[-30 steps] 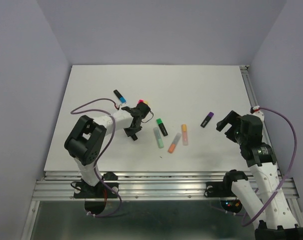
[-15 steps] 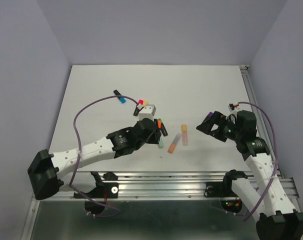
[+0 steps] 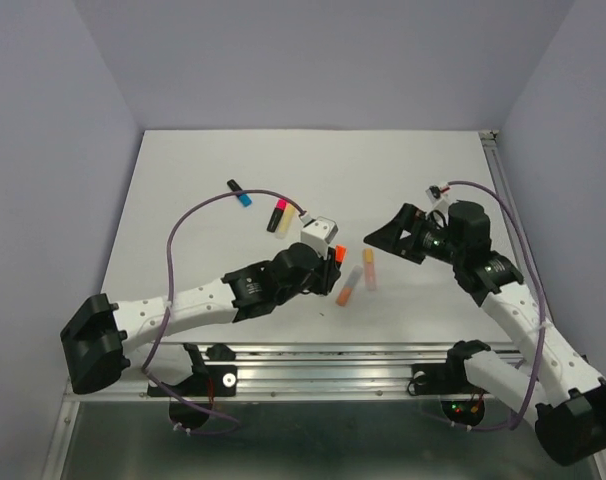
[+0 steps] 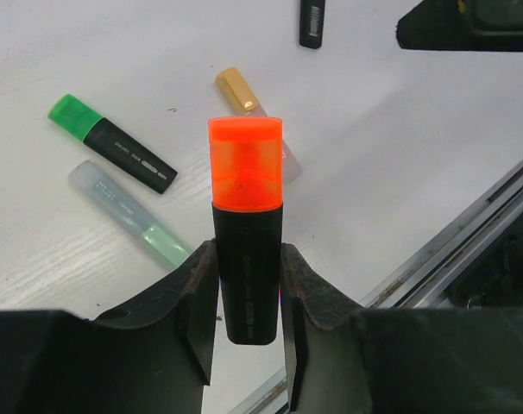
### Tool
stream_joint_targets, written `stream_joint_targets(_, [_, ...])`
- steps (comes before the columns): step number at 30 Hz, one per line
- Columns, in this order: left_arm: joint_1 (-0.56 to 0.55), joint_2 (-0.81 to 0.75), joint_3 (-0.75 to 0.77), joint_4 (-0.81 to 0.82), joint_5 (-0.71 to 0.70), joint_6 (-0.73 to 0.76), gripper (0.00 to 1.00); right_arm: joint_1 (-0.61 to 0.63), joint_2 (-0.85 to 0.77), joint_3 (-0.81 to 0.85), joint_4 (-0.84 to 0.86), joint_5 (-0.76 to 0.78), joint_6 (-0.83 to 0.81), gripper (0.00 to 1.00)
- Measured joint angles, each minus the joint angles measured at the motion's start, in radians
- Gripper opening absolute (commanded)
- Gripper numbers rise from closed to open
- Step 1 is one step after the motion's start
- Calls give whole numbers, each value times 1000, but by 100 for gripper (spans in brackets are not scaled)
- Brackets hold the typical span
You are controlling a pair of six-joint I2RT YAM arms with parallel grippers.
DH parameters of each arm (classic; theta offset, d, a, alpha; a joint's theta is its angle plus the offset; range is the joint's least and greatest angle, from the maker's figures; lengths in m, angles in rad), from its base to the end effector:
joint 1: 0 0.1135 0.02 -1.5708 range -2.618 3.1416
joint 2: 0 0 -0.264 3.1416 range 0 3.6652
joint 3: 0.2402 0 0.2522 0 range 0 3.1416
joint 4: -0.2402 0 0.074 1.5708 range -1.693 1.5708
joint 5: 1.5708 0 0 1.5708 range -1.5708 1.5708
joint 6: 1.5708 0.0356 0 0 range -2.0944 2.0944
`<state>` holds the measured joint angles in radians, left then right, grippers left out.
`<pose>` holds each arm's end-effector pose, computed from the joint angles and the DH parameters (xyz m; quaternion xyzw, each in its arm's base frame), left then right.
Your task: Open the pen caps
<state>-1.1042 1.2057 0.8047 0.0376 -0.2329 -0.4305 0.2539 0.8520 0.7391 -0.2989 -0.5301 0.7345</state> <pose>0.1316 -0.2430 0.2811 0.2080 0.7935 -0.3226 0.4722 0.1816 0.0657 0.3023 0.0529 0.8185 0.4436 0.3613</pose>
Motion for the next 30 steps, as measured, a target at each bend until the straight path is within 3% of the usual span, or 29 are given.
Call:
stream_joint_targets(7, [0,84,56,0,-14,8,0,217,193,79,43,193,16,93])
stream_joint_targets(10, [0,91,74,-1,-19,7,0,264,217,86,48,270,25,84])
stream_joint_targets(16, [-1,102,100,1,-29,3,0,319,260,100,73,354,33,57])
stream_joint_targets(27, [-1,134,130,-16,-38,-5,0,338,290,104,103,381,54,35])
stream_joint_targets(28, [-1,138,133,-19,-39,-5,0,338,294,104,105,381,56,32])
stream_joint_targets(30, [-1,142,137,-28,-39,-5,0,340,301,104,108,380,57,12])
